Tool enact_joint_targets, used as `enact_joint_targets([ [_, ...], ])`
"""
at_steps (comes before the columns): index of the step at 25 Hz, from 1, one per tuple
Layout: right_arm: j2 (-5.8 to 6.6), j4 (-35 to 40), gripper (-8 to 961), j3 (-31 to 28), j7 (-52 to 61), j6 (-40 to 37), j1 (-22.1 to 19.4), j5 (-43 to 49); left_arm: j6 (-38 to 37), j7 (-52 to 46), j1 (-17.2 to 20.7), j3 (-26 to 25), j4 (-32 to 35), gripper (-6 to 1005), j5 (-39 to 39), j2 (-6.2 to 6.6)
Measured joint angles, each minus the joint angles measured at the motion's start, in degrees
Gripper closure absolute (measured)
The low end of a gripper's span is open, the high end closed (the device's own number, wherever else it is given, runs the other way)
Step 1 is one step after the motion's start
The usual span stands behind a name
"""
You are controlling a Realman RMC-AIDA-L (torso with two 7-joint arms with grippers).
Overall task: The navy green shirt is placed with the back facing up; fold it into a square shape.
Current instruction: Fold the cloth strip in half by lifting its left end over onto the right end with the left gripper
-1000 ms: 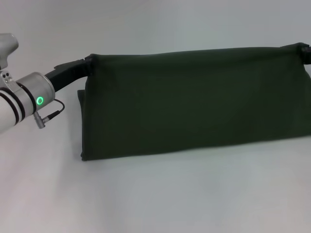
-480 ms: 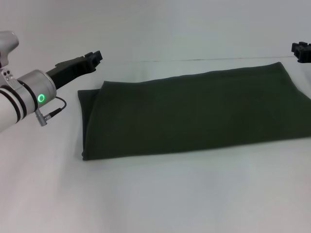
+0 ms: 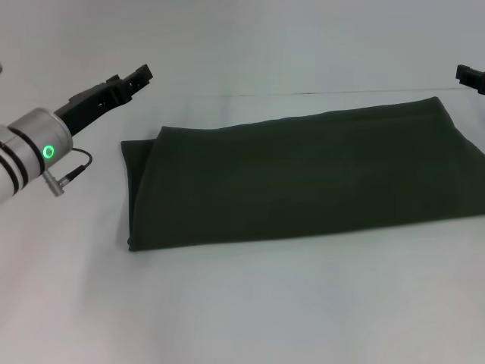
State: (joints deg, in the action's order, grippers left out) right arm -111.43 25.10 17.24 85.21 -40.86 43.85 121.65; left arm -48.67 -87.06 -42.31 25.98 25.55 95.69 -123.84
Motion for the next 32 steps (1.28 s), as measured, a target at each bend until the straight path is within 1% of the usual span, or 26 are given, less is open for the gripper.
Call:
enact_joint_targets([
  [2,0.26,1.0,481,1.7,2.7,-2.0,-0.9,0.1,-2.3,-0.4,0.8,0.0,0.0,401,-0.1,0.0],
  [3,0.4,2.9,440,3.4,5.9,-5.7,-2.3,0.1,-3.9,-0.6,1.3,0.0,0.1,354,-0.1,0.0],
  [4,0.4,2.9,399,3.4,5.9,-5.7,-2.3,0.1,-6.6,-0.9,2.0,0.0,0.3,306,-0.1,0.02],
  [5,0.43,4.2,358,4.2,8.0,-8.1,-3.2,0.1,-9.4,-1.1,2.9,0.0,0.5,274,-0.1,0.06],
  [7,0.26,6.9,331,5.4,11.2,-12.5,-5.0,0.1,-15.1,-1.2,4.5,0.1,0.9,210,-0.1,0.18],
  [8,-0.11,9.4,317,6.2,13.8,-16.7,-6.9,0.1,-18.1,-1.2,5.4,0.2,1.0,178,-0.1,0.21],
  [9,-0.11,9.4,304,6.2,13.8,-16.7,-6.9,0.1,-20.6,-1.2,6.3,0.3,1.3,146,0.0,0.23],
  [10,-0.32,10.5,290,6.4,14.7,-18.8,-7.9,0.1,-22.9,-1.2,7.2,0.3,1.5,114,0.1,0.22],
  [13,-0.87,12.6,294,6.5,16.8,-24.4,-10.4,0.1,-27.7,-0.8,10.2,1.4,2.6,102,0.4,0.05],
  [15,-1.13,13.5,297,6.4,17.4,-27.2,-11.8,0.0,-29.6,-0.6,11.7,2.3,3.4,94,0.4,0.04],
  [20,-1.35,14.3,297,6.2,19.4,-31.7,-14.6,-0.2,-33.2,3.1,15.4,4.3,4.4,94,0.5,0.01],
  [23,-1.33,14.0,298,6.3,20.4,-33.5,-15.3,-0.1,-33.4,6.7,17.2,6.3,4.5,94,0.6,0.0],
  [26,-1.71,14.0,298,5.9,21.4,-35.0,-15.8,-0.2,-32.7,9.7,18.6,7.9,4.4,94,0.6,0.0],
  [32,-2.0,14.0,297,5.8,22.9,-34.8,-15.5,-0.3,-29.2,13.5,21.2,10.7,4.4,95,1.0,0.05],
])
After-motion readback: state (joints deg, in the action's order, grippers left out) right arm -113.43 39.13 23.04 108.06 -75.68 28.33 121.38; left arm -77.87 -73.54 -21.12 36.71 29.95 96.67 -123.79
